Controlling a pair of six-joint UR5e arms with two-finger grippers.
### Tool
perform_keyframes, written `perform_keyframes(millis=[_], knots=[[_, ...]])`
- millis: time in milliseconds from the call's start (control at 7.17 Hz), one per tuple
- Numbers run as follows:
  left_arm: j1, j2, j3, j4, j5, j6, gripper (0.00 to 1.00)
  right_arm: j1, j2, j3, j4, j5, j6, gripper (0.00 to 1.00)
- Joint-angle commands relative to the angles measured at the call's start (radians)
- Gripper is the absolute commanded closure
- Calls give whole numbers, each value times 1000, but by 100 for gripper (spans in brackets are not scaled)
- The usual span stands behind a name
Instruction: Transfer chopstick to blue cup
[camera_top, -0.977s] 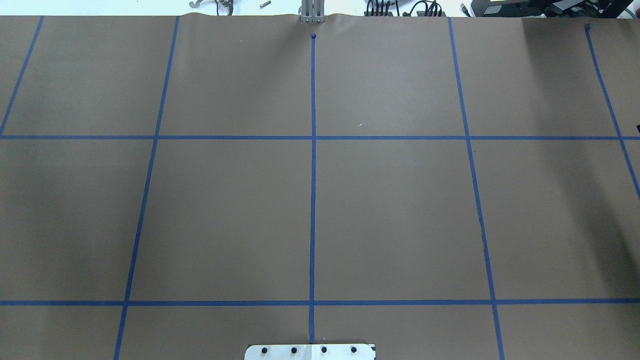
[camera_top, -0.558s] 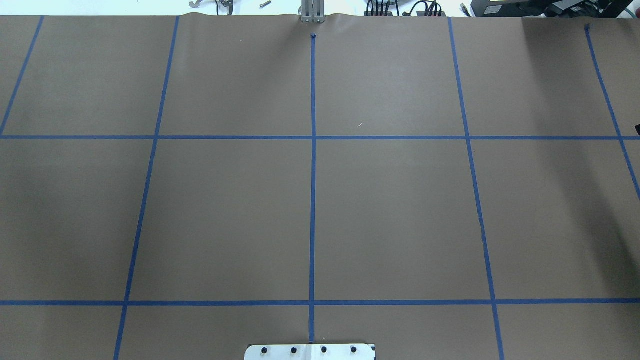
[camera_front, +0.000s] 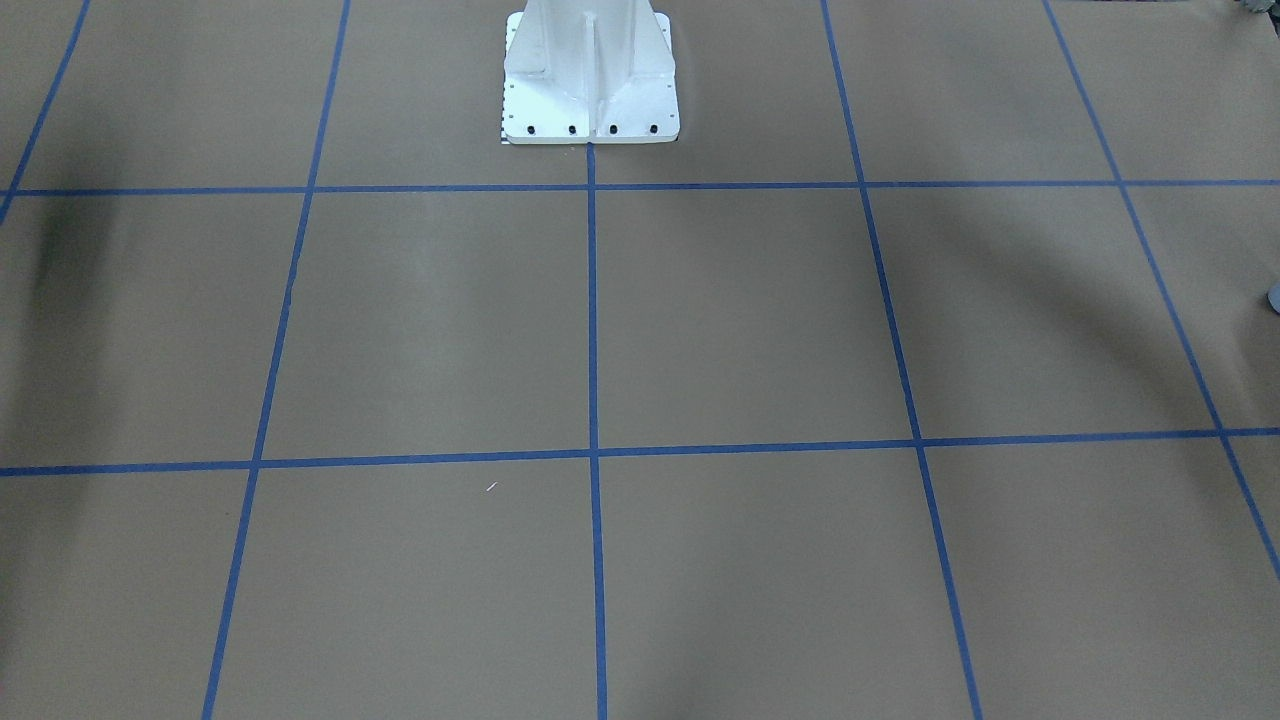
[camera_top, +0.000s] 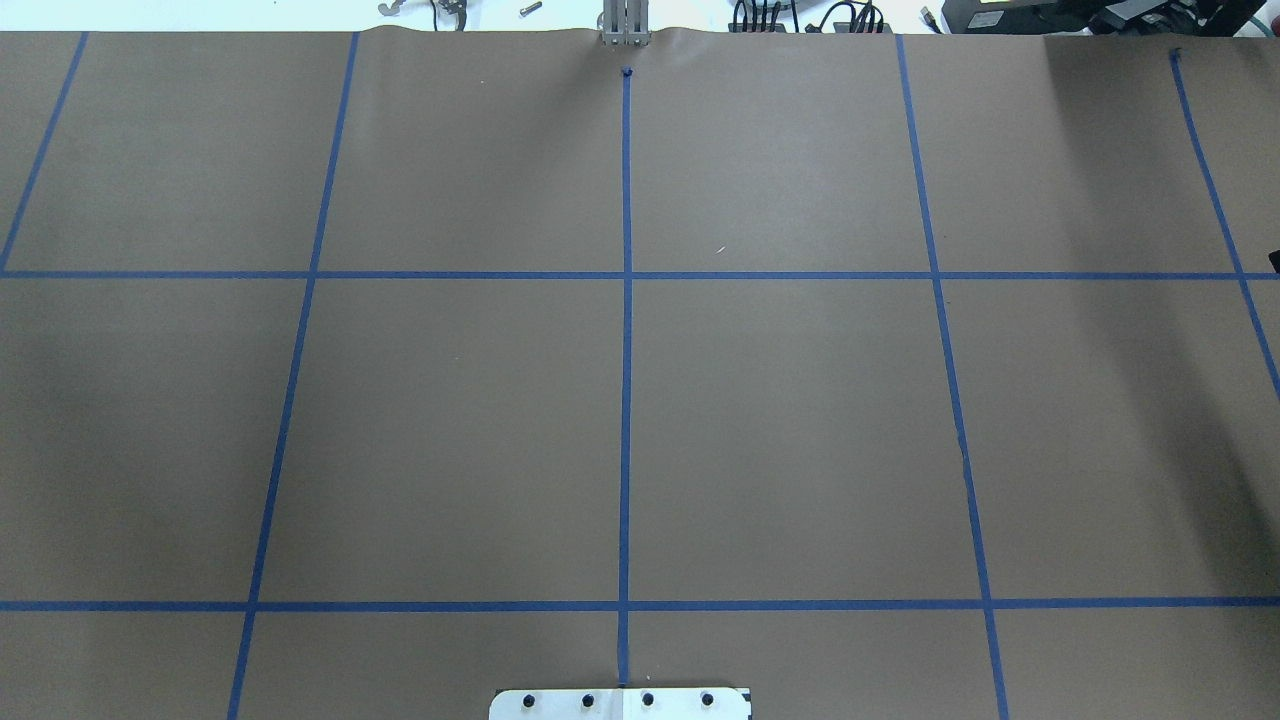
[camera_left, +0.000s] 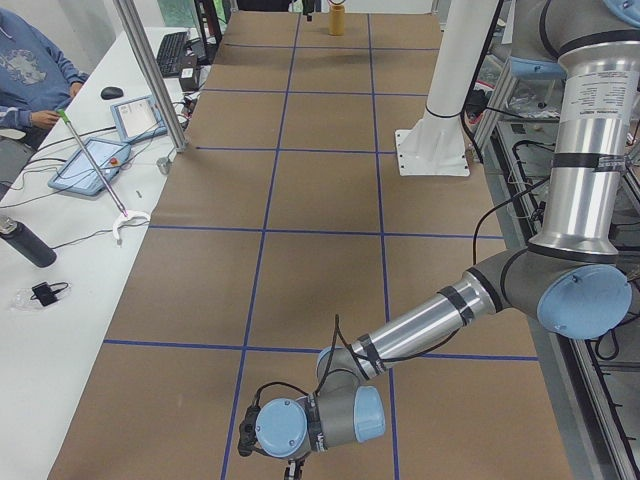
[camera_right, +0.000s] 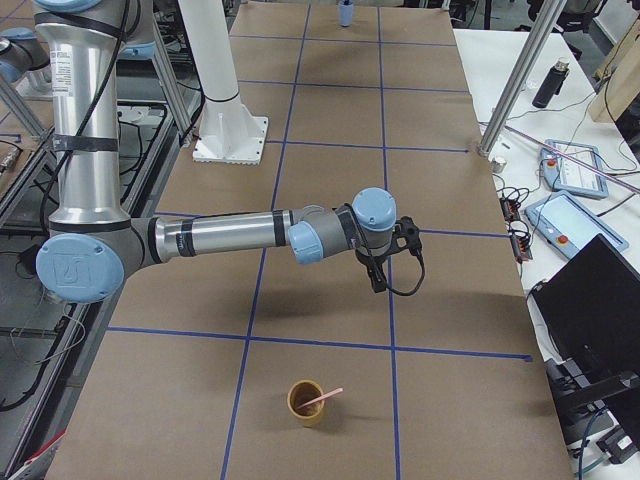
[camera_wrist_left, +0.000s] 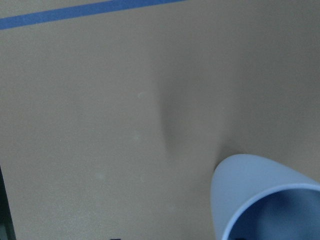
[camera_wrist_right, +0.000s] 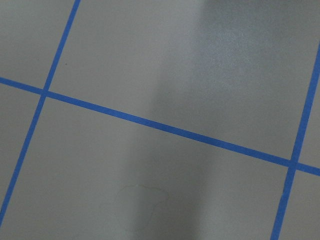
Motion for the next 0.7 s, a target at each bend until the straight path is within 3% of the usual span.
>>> perform_keyframes(millis=[0, 279, 419, 558], knots=[[2, -2, -2, 1, -45, -36, 99, 0, 0, -2, 0, 0, -1, 0], [3, -4, -27, 10, -156, -83, 100, -2, 0, -2, 0, 3, 1, 0], [2, 13, -107, 53, -243, -92, 100, -3, 0, 0, 0, 3, 2, 0], [2, 10, -214, 225, -369, -91, 100, -6, 0, 3, 2, 3, 12, 0]])
